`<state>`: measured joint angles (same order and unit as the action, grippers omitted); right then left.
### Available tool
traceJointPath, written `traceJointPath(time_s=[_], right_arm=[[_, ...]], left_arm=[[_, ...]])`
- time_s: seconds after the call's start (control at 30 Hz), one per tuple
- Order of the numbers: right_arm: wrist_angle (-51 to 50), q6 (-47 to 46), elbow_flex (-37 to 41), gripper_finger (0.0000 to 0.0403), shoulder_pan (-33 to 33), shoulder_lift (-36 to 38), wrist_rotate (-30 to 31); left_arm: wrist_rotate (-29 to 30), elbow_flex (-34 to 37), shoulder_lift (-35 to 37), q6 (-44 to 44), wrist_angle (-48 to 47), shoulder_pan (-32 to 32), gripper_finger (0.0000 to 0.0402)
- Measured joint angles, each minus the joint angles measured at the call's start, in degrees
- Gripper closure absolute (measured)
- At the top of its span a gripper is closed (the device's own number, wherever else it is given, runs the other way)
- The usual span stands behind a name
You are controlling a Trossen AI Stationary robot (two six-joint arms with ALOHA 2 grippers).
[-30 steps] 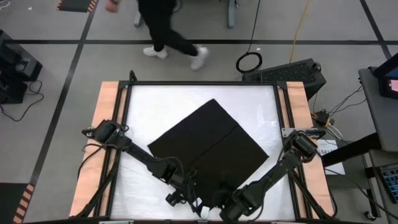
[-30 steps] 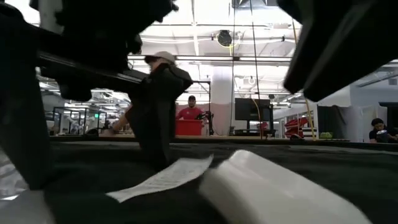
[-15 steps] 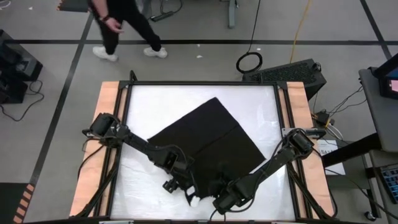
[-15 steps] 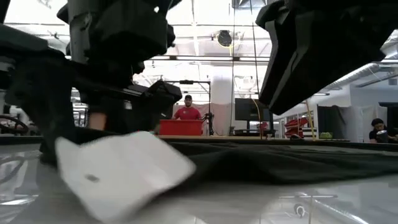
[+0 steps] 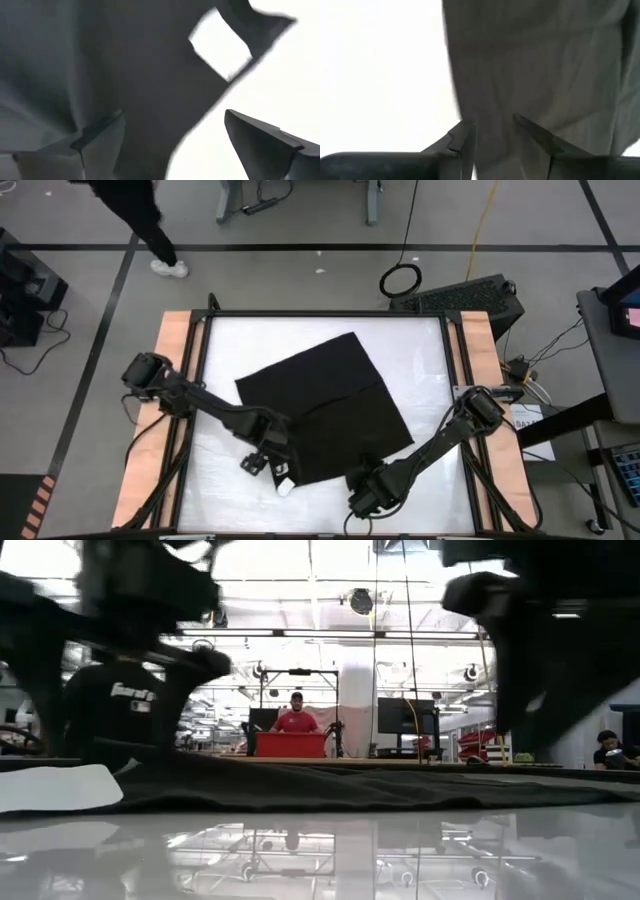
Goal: Roll napkin
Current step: Roll the black napkin
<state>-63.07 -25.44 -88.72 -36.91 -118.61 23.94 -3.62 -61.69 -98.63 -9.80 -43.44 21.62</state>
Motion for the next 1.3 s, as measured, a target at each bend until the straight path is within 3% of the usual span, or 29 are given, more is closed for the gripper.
traceJointPath(time_s=[0.2,0.33,0.53,0.8,1.1,1.3], right_arm=[[-6.9,0.8,1.2,0.0287,-0.5,0.8,-5.7],[-3.9,-0.3,5.2,0.0287,-0.5,4.6,-7.7],[3.9,-9.5,14.1,0.0287,-1.8,13.3,-7.6],[10.0,-23.4,27.0,0.0287,-6.4,23.5,-6.0],[12.8,-36.7,36.2,0.0287,-11.1,28.4,-4.4],[12.7,-39.3,38.7,0.0287,-12.6,28.5,-4.4]], left_arm=[[0.3,0.0,0.8,9.1,-1.0,4.7,0.0057],[-0.1,-0.1,0.7,13.1,5.4,9.1,0.0056],[2.2,-0.1,0.7,16.5,14.2,15.4,0.0056],[16.2,-0.2,-4.9,9.5,17.3,22.8,0.0056],[21.0,-0.6,-7.3,5.8,19.4,23.0,0.0061],[23.2,-0.7,-7.6,3.1,22.1,21.6,0.0115]])
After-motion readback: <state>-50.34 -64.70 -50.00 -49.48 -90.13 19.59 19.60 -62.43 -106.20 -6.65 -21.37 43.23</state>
